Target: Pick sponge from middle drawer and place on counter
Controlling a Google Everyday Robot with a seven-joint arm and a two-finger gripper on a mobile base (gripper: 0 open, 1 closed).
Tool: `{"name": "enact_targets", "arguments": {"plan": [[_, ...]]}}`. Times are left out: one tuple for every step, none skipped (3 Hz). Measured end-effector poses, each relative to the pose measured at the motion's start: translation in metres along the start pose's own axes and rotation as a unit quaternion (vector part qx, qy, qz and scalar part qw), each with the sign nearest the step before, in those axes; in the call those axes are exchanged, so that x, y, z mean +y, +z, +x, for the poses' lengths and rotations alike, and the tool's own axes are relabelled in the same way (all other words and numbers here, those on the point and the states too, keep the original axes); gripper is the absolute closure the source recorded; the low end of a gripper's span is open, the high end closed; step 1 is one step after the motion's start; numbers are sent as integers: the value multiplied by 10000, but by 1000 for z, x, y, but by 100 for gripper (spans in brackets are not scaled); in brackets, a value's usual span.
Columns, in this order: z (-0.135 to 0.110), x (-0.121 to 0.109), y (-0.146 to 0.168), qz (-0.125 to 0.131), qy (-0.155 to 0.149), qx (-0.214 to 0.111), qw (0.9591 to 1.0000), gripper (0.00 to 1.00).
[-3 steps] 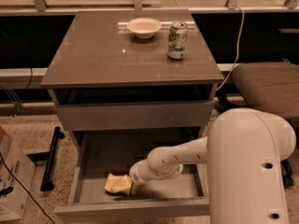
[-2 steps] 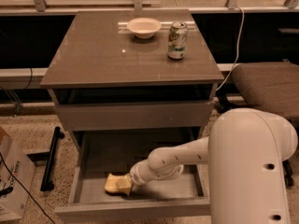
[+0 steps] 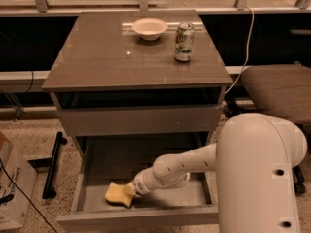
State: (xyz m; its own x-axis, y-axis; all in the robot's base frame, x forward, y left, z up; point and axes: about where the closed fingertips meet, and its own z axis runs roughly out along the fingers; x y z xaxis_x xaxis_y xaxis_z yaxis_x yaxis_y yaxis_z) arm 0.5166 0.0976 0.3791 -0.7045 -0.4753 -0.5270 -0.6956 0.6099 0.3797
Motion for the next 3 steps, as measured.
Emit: {"name": "enact_targets", "arguments": {"plan": [[-10, 1, -8, 24, -50, -109, 9999, 100], [-42, 1, -44, -169, -355, -504, 9980, 100], [-55, 5, -76, -426, -627, -684, 9948, 100]]}}
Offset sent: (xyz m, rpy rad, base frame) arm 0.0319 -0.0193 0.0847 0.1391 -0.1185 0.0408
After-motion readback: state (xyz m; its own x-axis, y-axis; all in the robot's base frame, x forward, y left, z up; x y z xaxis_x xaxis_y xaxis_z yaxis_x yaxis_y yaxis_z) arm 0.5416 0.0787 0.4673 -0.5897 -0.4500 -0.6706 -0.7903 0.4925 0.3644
